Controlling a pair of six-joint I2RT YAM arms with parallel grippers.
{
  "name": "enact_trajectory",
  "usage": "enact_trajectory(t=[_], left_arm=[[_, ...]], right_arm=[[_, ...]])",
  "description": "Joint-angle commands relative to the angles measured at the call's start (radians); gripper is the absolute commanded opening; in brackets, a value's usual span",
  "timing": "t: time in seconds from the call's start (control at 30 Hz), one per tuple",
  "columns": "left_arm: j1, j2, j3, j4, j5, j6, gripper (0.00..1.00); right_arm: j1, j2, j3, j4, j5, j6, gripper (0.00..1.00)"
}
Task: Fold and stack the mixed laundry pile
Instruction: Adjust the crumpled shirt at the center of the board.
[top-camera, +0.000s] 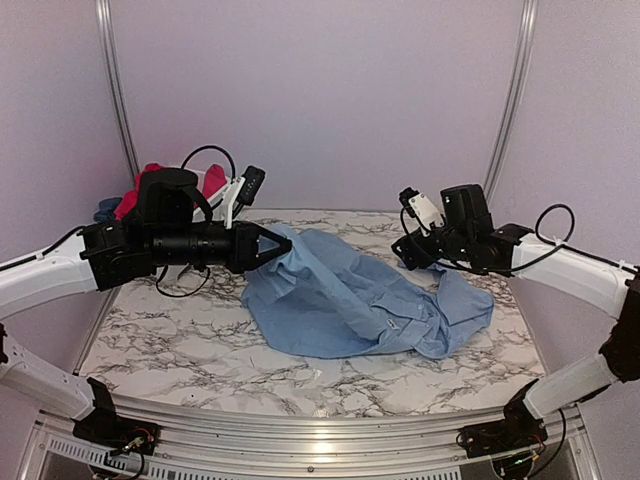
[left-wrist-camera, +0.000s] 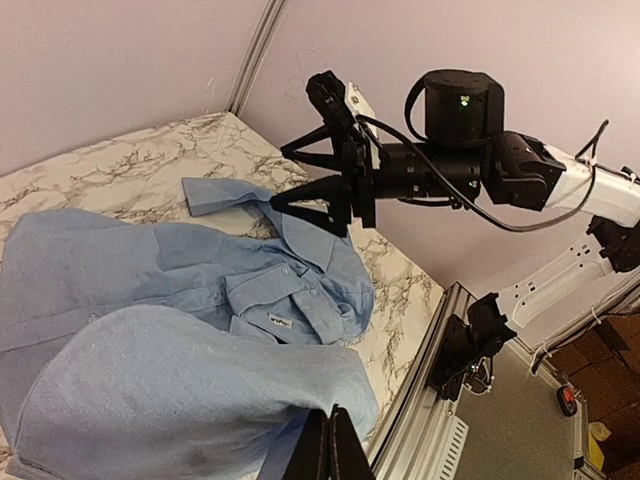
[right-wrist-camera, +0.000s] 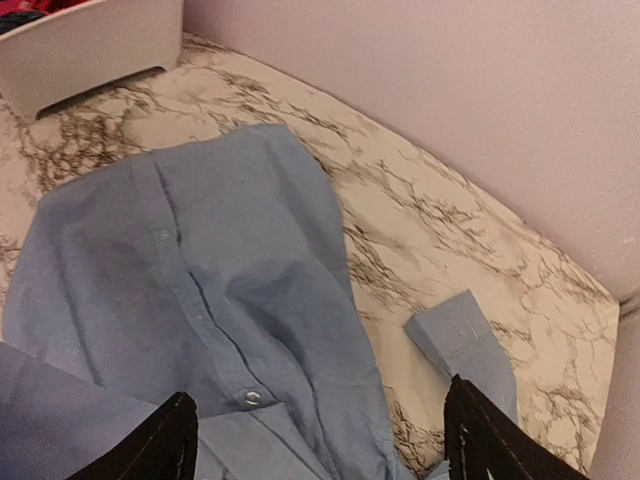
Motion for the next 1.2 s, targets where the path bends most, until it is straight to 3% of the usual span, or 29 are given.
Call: enact_trajectory(t=[0.0,0.2,0.4,0.57,0.7,0.73,0.83,1.0,1.07,1.17], left_arm=[[-0.002,0.149,0.186,-0.042,0.008,0.080,0.00],[0.007,0.247,0.325,-0.063,0.075,0.169,0.00],[0.004,0.055,0.172,-0.124,0.292,0.377,0.00],[-0.044,-0.102,-0.044,-0.293,0.174,0.368,0.00],[-0.098,-0.133,-0.213,-0.382,-0.070,0.303,0.02],[-0.104,-0.133,-0.235,-0.404,-0.161,0.284,0.08],[-0.105,-0.165,-0.289,-0.409,-0.329,0.220,0.48],[-0.079,-0.304,-0.319,-0.357,-0.436,0.206,0.68],[0.011,-0.346,-0.330,-0.298,-0.386,0.166,0.73],[0.119,-0.326,-0.341,-0.257,-0.302,0.128,0.73]], right_arm=[[0.134,-0.141,-0.001,0.050,-0.248,-0.031,0.79],[0.146,-0.214,-0.076,0.081,-0.468,-0.040,0.81],[0.145,-0.187,-0.092,0.043,-0.471,-0.066,0.77],[0.141,-0.180,-0.125,0.030,-0.533,-0.059,0.76],[0.153,-0.146,-0.142,0.012,-0.549,-0.050,0.74],[0.155,-0.129,-0.133,0.006,-0.557,-0.052,0.72],[0.166,-0.080,-0.106,-0.018,-0.566,-0.071,0.70],[0.198,0.017,-0.051,-0.031,-0.556,-0.115,0.68],[0.226,0.076,-0.022,-0.029,-0.547,-0.144,0.68],[0.274,0.200,0.044,-0.051,-0.515,-0.194,0.65]])
